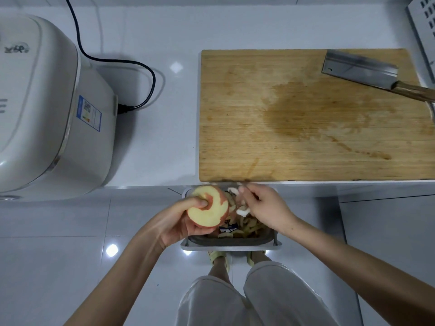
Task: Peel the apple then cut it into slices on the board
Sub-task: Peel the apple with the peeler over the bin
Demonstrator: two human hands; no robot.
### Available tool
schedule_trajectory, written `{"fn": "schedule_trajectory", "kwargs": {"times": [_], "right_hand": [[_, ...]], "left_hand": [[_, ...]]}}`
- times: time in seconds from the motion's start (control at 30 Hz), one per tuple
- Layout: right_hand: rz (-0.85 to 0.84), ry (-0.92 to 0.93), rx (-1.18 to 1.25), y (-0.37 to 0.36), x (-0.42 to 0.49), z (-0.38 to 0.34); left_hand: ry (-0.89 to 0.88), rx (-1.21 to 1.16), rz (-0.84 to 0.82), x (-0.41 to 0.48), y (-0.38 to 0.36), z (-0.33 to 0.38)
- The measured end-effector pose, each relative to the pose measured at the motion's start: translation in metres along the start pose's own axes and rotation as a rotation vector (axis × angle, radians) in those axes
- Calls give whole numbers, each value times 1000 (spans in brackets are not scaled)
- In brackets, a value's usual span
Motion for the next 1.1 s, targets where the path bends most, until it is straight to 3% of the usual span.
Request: {"fn": "schedule_trajectory", "kwargs": {"times": [0.1,0.23,0.33,0.57,0.77,0.87,1.0,1.1], "right_hand": [[414,409,-253,34,-17,-54],[612,646,-502,28,-29,-84],[661,679,-517,27,-34,-89],[578,625,-456,36,-22,-63],[369,467,-536,19,-2,-38],[22,202,-592,-2,12,-11],[-479,-275,-236,-35,-1,33],[-655,-372,-173,-46,-20,36]], "left_hand": [[-6,63,33,3,1,0],[-43,48,43,7,-4,-2],[-72,73,57,7,-4,-3],[-34,84,62,-2,5,-5],[40,3,7,-7,3,-5],[67,-95,-13,-9,1,-5],[44,-133,53,-8,6,-5],[36,-130,88,-8,6,-4]]}}
Point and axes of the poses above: each hand's wrist, its own x-axis towards the middle knuckle, its own y-axis out of the back of the hand, z = x × y, the point moved 10 cm from there along x, towards the middle knuckle, and after that the axes turned 10 degrees about -x, right-handed, at the moved point
